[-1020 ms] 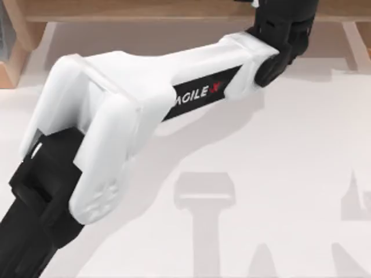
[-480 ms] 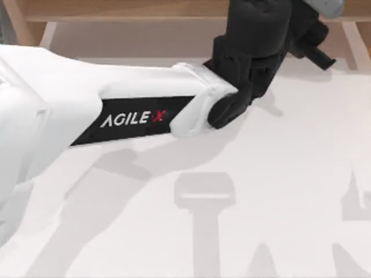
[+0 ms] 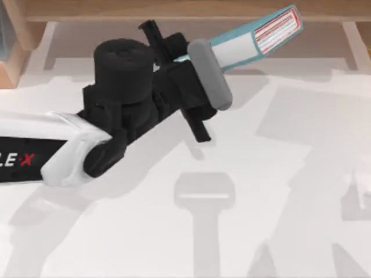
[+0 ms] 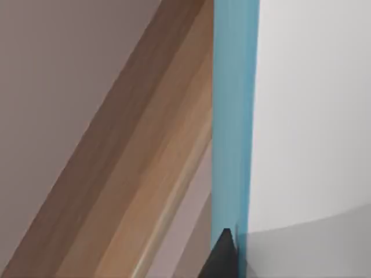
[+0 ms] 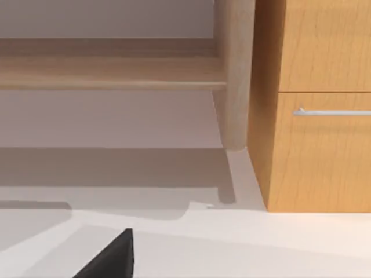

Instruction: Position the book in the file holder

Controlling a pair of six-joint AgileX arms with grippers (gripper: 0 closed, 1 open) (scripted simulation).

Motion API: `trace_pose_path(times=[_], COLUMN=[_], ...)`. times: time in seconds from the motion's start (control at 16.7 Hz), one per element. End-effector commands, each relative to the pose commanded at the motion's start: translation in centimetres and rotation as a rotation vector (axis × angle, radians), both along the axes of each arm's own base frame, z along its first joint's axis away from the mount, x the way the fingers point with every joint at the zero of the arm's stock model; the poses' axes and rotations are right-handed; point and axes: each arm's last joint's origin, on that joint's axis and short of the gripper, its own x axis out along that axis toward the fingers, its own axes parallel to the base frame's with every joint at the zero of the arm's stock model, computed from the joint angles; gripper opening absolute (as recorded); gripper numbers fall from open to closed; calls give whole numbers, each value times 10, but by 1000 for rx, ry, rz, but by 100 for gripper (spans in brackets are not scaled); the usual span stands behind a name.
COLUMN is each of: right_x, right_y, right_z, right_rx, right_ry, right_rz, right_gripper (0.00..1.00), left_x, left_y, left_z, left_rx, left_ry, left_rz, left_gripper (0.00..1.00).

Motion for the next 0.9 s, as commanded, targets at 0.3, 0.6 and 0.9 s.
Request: trace_pose_path(times=[0.3,0.6,0.9], right_x=[0,0,0], right_y=[0,0,0], right_z=[0,0,0], right_rx=[0,0,0], right_ry=[0,0,0], right_rz=[0,0,0], right_gripper=[100,100,100], left_x=[1,-16,-22], left_y=[131,247,336], left_z=[-41,-64,-55], left_rx=[236,410,554], left_ry=[-8,12,-52], left_rz=[124,324,498], left_gripper=[0,0,0])
